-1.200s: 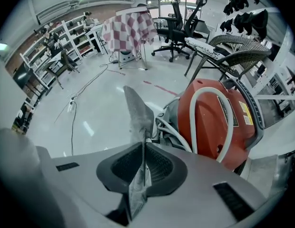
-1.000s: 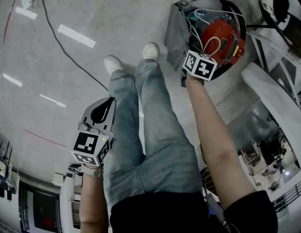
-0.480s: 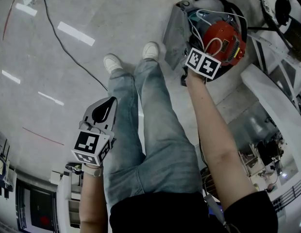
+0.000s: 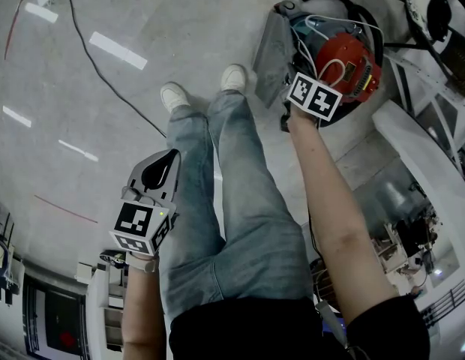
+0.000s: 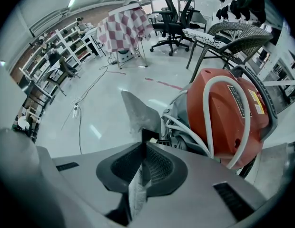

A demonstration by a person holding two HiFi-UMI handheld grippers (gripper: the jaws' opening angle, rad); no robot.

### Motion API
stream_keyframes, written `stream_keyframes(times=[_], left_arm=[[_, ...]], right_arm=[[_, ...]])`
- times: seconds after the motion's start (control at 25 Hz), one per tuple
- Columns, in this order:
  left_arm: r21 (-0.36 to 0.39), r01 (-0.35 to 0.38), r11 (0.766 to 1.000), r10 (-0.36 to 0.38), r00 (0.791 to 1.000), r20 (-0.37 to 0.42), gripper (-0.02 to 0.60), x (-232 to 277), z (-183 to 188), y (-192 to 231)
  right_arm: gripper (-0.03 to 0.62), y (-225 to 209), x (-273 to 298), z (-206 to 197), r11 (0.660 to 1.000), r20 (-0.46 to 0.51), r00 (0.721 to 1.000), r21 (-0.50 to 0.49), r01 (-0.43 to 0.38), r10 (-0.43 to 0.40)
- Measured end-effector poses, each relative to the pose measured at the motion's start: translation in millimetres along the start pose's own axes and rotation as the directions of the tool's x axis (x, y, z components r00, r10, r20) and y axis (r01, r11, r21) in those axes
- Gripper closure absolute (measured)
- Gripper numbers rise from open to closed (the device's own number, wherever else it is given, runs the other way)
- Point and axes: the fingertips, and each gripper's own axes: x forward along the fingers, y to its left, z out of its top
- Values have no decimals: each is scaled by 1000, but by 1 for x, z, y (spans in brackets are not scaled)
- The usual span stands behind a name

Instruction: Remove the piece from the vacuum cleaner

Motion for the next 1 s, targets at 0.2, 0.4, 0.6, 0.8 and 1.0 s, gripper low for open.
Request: stream_keyframes(times=[0.2, 0.4, 0.6, 0.8, 1.0], left_arm=[[0, 2, 1000, -2, 1000, -1, 563, 1, 0, -2], [5, 5, 1000, -5, 1000, -3, 563, 4, -1, -7], [3, 0, 1000, 0, 1000, -1, 563, 3, -2, -8], [5, 8, 1000, -8, 1000, -3, 563, 4, -8, -12], [4, 10, 1000, -10, 1000, -4, 563, 5, -11, -13]], right_arm=[[540, 1, 1, 2, 1000, 2, 1000, 10, -11, 11], [542, -3, 0, 3, 1000, 6, 1000, -7, -14, 14], [543, 0, -4, 1, 999, 9, 999, 1, -36, 36], [543, 4, -5, -3, 998, 10, 998, 6, -63, 63], [543, 5, -5, -9, 997, 3, 997, 8, -82, 82]])
